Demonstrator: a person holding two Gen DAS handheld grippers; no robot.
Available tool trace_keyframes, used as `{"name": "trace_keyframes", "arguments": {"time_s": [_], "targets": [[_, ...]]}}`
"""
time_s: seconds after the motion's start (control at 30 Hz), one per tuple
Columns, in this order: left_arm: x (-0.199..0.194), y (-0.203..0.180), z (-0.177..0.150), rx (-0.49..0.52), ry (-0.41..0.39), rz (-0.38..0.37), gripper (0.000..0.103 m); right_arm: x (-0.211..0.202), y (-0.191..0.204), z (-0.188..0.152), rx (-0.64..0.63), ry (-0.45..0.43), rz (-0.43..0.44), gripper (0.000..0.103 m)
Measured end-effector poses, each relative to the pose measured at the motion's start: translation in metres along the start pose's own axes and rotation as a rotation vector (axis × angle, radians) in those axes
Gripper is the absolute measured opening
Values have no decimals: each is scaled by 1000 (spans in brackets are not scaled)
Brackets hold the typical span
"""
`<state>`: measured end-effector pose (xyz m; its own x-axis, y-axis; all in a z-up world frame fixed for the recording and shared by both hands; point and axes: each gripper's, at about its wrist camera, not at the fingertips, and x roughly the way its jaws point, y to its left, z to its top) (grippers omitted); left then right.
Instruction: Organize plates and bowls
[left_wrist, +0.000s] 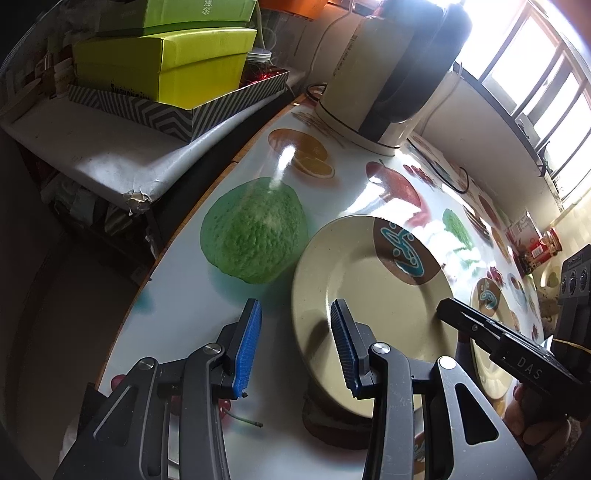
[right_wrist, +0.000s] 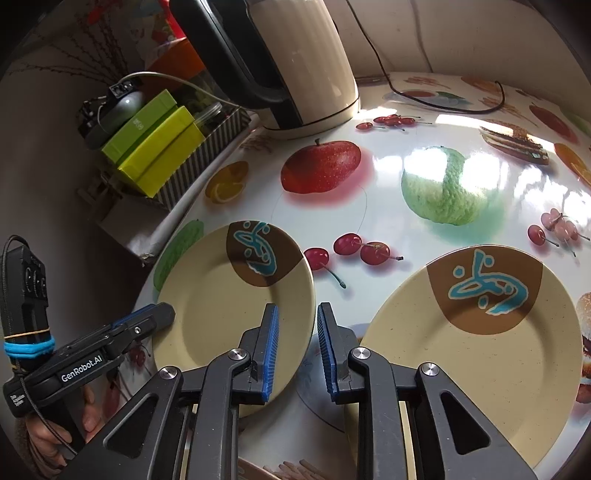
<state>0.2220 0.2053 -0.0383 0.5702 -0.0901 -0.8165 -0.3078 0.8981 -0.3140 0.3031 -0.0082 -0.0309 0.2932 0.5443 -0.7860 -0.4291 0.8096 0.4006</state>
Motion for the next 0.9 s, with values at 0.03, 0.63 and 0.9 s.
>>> {"name": "trace_keyframes", "arguments": {"time_s": [0.03,0.63,0.9], "targets": [[1,0,0,2,0,2,37,1,0,1,1,3,1,18],[3,-6,3,-3,-1,-2,22,2,-3,1,23,0,17,17],[-2,-9,1,2,0,-4,22,-1,-4,-1,32,-2,18,17]]}}
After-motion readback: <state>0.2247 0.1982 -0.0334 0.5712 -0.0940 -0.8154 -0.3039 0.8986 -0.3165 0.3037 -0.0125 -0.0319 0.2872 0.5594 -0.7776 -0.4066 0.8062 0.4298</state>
